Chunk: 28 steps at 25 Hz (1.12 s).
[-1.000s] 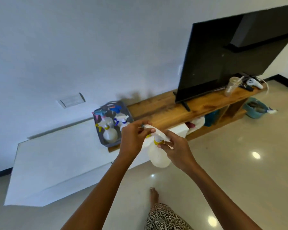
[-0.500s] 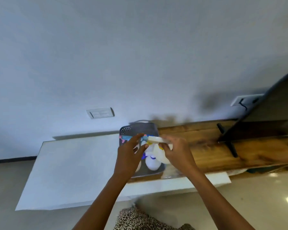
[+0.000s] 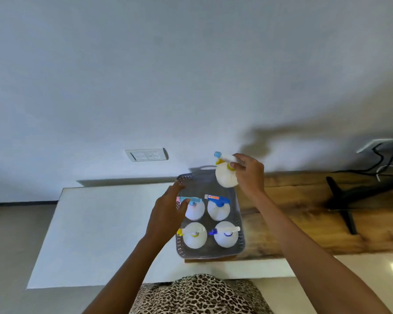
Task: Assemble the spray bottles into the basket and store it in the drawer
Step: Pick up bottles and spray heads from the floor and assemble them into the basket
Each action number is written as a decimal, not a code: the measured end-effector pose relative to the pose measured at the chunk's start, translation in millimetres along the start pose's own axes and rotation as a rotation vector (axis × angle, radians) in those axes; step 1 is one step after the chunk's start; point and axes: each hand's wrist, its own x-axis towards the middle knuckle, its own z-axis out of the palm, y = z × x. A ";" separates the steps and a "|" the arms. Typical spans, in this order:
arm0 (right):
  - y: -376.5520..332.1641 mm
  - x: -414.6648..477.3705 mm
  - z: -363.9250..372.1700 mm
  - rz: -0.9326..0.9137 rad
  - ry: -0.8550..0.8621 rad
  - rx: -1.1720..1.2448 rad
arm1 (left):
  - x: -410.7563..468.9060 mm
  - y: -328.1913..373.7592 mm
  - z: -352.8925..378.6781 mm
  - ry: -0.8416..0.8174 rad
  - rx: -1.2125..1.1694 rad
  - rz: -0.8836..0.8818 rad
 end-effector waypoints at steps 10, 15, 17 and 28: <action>94.3 70.0 94.5 -0.006 -0.295 -0.255 | 54.0 -30.1 26.5 0.036 0.050 -0.153; 120.6 77.6 109.9 -0.045 -0.322 -0.293 | 49.6 -41.5 41.5 0.048 0.016 -0.249; 123.7 80.6 109.1 -0.050 -0.315 -0.271 | 46.9 -43.7 44.5 0.047 0.008 -0.279; 118.7 73.7 100.8 -0.034 -0.379 -0.289 | 42.1 -38.0 45.7 0.109 0.001 -0.329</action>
